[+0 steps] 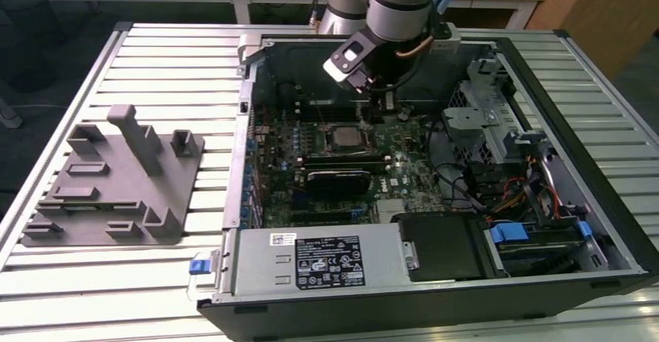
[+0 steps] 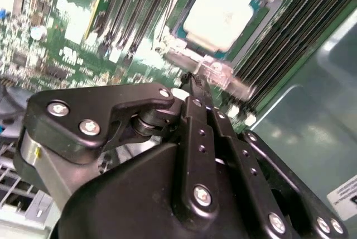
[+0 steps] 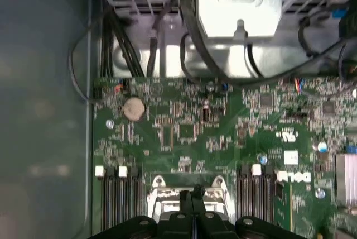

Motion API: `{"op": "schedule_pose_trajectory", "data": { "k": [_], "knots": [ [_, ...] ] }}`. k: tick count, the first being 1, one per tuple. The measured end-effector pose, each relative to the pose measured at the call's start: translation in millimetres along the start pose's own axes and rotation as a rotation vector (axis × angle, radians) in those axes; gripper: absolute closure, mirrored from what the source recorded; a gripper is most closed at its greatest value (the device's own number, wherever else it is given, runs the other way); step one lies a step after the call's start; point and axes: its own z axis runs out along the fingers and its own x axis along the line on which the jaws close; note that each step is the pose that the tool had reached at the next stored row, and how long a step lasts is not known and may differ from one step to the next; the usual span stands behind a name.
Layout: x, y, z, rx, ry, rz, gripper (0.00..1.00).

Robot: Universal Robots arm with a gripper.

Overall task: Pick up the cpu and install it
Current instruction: 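Close the cpu cover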

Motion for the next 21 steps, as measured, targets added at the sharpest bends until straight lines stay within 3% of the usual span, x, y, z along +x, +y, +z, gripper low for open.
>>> {"op": "schedule_pose_trajectory", "data": {
  "k": [1, 2, 9, 21],
  "knots": [
    [0.0, 0.1, 0.0, 0.0110, -0.0003, 0.000, 0.89],
    [0.0, 0.1, -0.1, 0.0140, -0.0006, 0.000, 0.89],
    [0.0, -0.2, 0.1, 0.0143, -0.0004, 0.000, 0.89],
    [-0.4, -18.0, 3.6, 0.0143, -0.0004, 0.000, 0.89]
  ]
}}
